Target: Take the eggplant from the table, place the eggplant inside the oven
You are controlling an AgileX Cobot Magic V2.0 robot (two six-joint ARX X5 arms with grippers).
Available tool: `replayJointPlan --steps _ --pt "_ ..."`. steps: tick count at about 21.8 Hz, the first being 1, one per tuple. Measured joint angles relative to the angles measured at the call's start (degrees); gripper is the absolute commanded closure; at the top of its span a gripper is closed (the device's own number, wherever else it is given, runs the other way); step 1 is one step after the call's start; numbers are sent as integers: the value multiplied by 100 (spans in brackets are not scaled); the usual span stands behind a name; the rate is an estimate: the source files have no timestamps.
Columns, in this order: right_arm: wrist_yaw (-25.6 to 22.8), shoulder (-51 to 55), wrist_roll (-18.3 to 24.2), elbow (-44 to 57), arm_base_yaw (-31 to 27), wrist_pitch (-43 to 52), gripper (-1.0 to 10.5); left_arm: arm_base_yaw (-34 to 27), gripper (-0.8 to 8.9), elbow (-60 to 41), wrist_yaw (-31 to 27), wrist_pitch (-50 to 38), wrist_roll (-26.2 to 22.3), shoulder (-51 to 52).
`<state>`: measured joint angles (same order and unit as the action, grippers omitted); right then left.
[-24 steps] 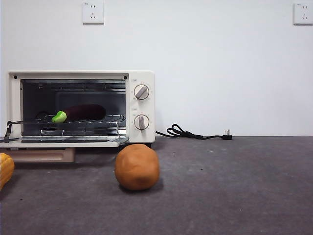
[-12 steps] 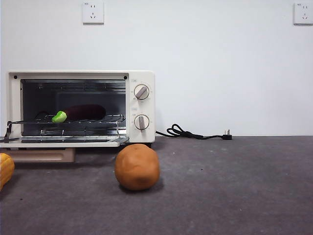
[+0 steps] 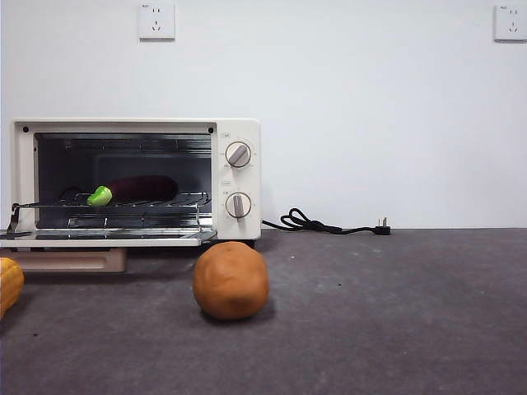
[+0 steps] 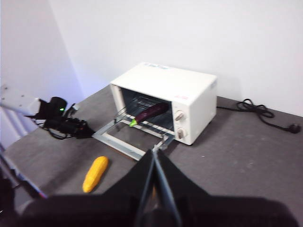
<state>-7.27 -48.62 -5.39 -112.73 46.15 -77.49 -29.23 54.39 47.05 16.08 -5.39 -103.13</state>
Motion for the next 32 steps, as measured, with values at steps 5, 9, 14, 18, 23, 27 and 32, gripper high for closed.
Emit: replayJointPlan --steps 5,9,14,18,23,27,32 --pt "-157 0 -2 0 0 0 959 -9 822 0 358 -201 96 0" --pt "-168 0 -2 0 0 0 959 -31 822 0 957 -413 343 -4" --pt "-177 -7 0 2 0 0 959 0 822 0 1836 -844 769 -4" --pt "-195 -15 0 2 0 0 959 59 822 0 2114 -1191 1132 -4" --pt "-195 -20 0 2 0 0 959 114 822 157 2208 -1189 1357 -4" --pt "-195 -20 0 7 0 0 959 195 821 483 2275 -1193 1453 -4" --pt "-197 -20 0 120 0 0 959 330 821 1001 2216 -1193 1513 -4"
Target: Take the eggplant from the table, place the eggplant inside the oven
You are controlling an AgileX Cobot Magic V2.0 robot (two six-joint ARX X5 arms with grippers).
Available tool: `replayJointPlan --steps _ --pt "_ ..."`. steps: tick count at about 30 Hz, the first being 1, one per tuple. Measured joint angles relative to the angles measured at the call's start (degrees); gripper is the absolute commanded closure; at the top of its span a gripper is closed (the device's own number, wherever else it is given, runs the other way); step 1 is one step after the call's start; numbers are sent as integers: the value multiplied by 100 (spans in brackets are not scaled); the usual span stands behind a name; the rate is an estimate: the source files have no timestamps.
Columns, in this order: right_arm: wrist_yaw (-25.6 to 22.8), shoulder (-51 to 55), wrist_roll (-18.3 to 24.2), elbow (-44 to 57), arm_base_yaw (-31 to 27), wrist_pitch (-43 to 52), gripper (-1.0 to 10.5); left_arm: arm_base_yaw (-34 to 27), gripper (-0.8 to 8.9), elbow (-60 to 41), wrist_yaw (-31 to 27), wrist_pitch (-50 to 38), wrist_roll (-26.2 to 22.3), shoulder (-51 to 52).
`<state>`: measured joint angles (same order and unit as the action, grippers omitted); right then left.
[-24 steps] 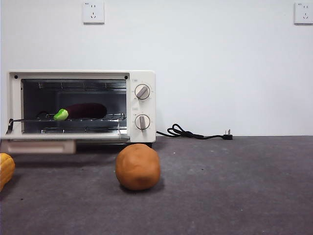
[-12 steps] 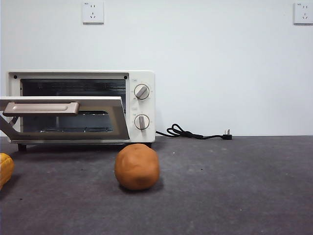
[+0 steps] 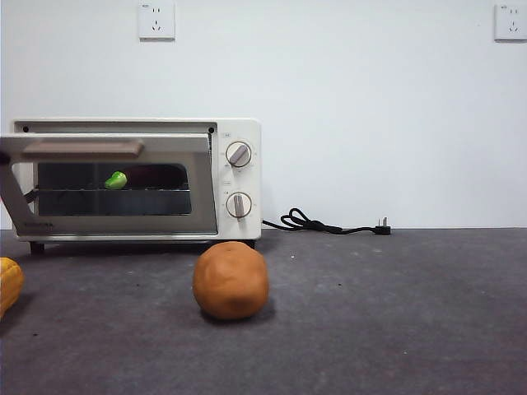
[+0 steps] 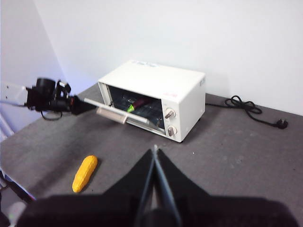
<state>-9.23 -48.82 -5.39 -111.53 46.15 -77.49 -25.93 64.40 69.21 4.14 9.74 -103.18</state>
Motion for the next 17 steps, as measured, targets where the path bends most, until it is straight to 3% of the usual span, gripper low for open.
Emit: replayJointPlan --steps 8,17 --pt "0 -17 0 385 0 0 959 313 821 850 -640 -42 2 0" --pt "0 -59 -2 398 0 0 959 518 821 1318 -741 15 24 20"
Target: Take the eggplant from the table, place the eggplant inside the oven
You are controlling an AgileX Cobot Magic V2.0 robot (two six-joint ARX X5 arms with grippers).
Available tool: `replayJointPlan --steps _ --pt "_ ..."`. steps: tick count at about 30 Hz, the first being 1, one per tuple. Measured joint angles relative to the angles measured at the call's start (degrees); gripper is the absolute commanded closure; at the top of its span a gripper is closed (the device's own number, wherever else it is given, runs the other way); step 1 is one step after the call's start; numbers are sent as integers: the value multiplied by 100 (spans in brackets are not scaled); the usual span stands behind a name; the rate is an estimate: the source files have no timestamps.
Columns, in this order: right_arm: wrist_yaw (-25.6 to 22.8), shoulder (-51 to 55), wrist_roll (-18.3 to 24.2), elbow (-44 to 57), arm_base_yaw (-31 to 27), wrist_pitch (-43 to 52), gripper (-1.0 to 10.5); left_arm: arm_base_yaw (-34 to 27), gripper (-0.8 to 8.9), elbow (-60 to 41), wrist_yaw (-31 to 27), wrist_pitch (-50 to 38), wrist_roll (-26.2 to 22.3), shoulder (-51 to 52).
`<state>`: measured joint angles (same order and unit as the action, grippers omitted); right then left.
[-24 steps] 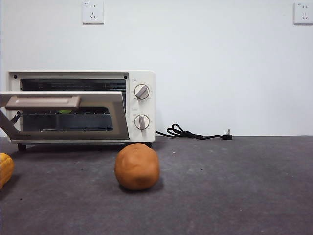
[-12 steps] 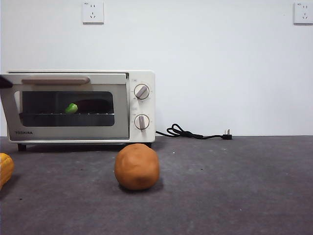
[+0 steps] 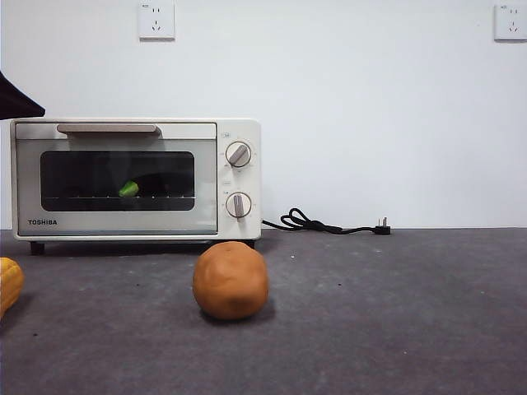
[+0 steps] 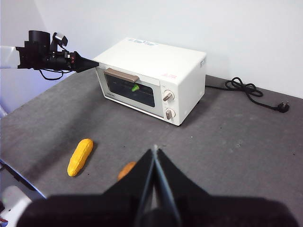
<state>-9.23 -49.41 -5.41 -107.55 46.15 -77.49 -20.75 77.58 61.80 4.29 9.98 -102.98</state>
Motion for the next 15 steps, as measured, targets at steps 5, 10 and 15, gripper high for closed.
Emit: replayJointPlan --steps 5,10,15 --pt "0 0 0 0 0 0 959 57 821 -2 -2 146 17 151" --pt "0 0 2 0 0 0 959 131 821 -2 -22 417 17 643" --pt "0 0 2 0 0 0 959 284 821 -2 -81 802 4 1263"
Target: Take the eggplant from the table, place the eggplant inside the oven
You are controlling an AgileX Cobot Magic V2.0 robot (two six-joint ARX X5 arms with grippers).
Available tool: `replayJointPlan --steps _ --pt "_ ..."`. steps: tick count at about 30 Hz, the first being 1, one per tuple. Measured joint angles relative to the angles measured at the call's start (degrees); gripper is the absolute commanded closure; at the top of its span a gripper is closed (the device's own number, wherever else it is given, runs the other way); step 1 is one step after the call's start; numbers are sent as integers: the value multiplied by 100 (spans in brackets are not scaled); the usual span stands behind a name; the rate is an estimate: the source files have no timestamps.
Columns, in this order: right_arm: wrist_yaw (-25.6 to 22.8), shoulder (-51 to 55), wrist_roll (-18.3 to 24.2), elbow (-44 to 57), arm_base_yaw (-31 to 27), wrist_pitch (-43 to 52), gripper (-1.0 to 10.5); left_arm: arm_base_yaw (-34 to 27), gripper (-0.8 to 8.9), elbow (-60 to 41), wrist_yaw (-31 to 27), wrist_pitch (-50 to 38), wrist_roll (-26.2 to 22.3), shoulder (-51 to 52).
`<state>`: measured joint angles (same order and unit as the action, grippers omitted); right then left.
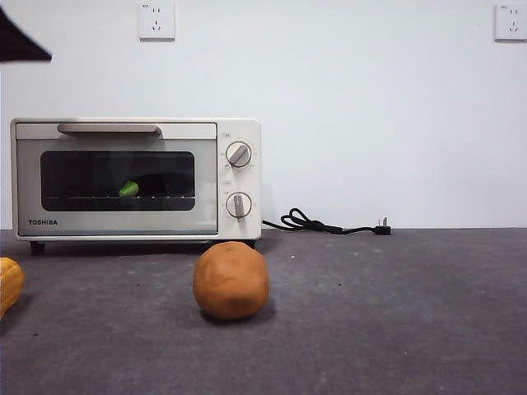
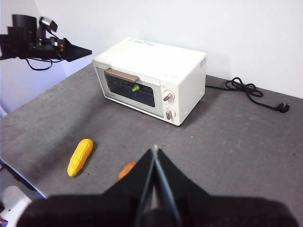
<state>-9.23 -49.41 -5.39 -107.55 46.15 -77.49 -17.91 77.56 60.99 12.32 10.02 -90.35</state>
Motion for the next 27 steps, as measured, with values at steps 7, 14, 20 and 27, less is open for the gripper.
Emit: replayJointPlan --steps 7,14,20,27 --pt "0 0 0 0 0 0 959 295 821 0 -774 953 -269 1075" --pt "0 0 0 0 0 0 959 656 821 0 -2371 2850 -824 2203" --pt "2 0 0 0 0 0 958 981 821 0 -3049 3893 -1200 3169" --pt "0 0 0 0 0 0 957 1008 821 0 -3355 4577 -1259 4218"
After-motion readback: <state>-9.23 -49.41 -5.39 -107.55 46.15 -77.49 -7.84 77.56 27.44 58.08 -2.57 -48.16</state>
